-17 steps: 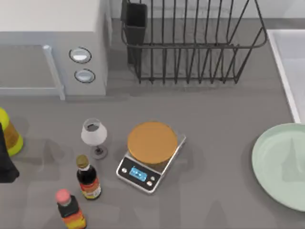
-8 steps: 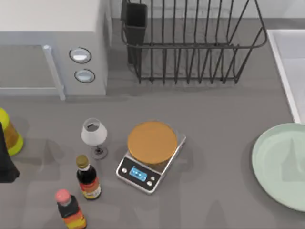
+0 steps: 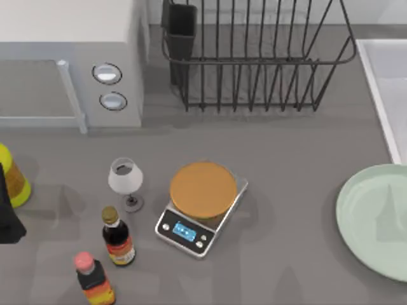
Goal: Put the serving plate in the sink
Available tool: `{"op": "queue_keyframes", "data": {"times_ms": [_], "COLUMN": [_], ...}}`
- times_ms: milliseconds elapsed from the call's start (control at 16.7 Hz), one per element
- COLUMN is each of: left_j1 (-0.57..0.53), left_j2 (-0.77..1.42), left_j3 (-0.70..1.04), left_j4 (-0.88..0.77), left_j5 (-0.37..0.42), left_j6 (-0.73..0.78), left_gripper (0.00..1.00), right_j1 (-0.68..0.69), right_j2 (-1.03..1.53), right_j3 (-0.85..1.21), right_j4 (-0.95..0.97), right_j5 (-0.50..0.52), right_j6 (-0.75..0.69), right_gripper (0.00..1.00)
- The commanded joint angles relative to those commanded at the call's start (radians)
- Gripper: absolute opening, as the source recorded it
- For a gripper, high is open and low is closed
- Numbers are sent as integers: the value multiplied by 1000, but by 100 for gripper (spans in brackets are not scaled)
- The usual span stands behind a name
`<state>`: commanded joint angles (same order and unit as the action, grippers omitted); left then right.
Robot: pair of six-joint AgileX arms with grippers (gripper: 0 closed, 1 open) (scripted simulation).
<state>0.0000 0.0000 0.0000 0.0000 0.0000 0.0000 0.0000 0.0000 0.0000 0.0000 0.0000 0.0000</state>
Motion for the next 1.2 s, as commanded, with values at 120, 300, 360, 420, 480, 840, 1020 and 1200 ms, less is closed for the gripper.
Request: {"op": "queue_keyframes", "data": {"times_ms": [120, 300, 360, 420, 480, 840, 1020, 1200], "left_j1": [0, 0, 0, 0, 0, 0, 0, 0], "left_j2": [0, 0, 0, 0, 0, 0, 0, 0], "left_j3": [0, 0, 0, 0, 0, 0, 0, 0], "left_j4": [0, 0, 0, 0, 0, 0, 0, 0], "left_j5": [0, 0, 0, 0, 0, 0, 0, 0], "left_j6": [0, 0, 0, 0, 0, 0, 0, 0], "left_gripper": [100, 100, 100, 100, 100, 100, 100, 100], "right_j1": [0, 0, 0, 0, 3, 80, 143, 211], "right_j2": [0, 0, 0, 0, 11, 295, 553, 847], "right_j3": [0, 0, 0, 0, 10, 240, 426, 631], "right_j4": [0, 0, 0, 0, -9, -205, -366, -542], "right_j5": [0, 0, 0, 0, 0, 0, 0, 0], "right_j6": [0, 0, 0, 0, 3, 83, 147, 218], "right_gripper": [100, 100, 100, 100, 100, 100, 100, 100]}}
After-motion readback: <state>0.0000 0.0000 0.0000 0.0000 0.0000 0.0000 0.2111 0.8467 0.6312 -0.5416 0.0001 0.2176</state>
